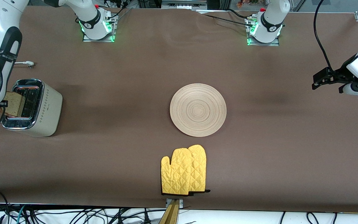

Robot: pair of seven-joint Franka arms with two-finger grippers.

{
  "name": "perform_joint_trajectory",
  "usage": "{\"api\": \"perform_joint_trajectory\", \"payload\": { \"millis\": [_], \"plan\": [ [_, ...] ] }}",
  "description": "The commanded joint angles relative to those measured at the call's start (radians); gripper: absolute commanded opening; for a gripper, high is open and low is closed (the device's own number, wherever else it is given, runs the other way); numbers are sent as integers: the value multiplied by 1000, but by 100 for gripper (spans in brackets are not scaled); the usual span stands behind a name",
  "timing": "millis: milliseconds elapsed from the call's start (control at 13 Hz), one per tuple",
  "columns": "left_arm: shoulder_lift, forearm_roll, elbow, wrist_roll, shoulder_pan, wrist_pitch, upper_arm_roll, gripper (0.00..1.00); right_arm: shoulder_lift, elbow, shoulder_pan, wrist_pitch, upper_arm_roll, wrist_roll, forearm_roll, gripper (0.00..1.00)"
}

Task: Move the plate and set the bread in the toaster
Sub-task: 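Lower the bread slice into the toaster slot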

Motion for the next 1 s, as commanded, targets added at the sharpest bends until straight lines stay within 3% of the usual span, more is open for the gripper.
{"api": "perform_joint_trajectory", "payload": {
  "millis": [0, 383, 460, 536, 920],
  "plan": [
    [14, -10, 32, 18, 3, -19, -3, 100, 26, -1, -10, 8, 5, 17, 62, 0],
    [10, 74, 32, 11, -11, -23, -32, 100, 46, -2, -27, 35, 5, 14, 80, 4],
    [9, 76, 32, 6, -9, -23, -35, 100, 43, 1, -27, 37, 5, 6, 80, 67],
    [10, 76, 34, 6, -9, -23, -35, 100, 40, 5, -27, 35, 3, 5, 85, 100],
    [10, 64, 34, 6, 0, -23, -30, 100, -26, 51, -16, 20, -5, 2, 97, 100]
  ]
}}
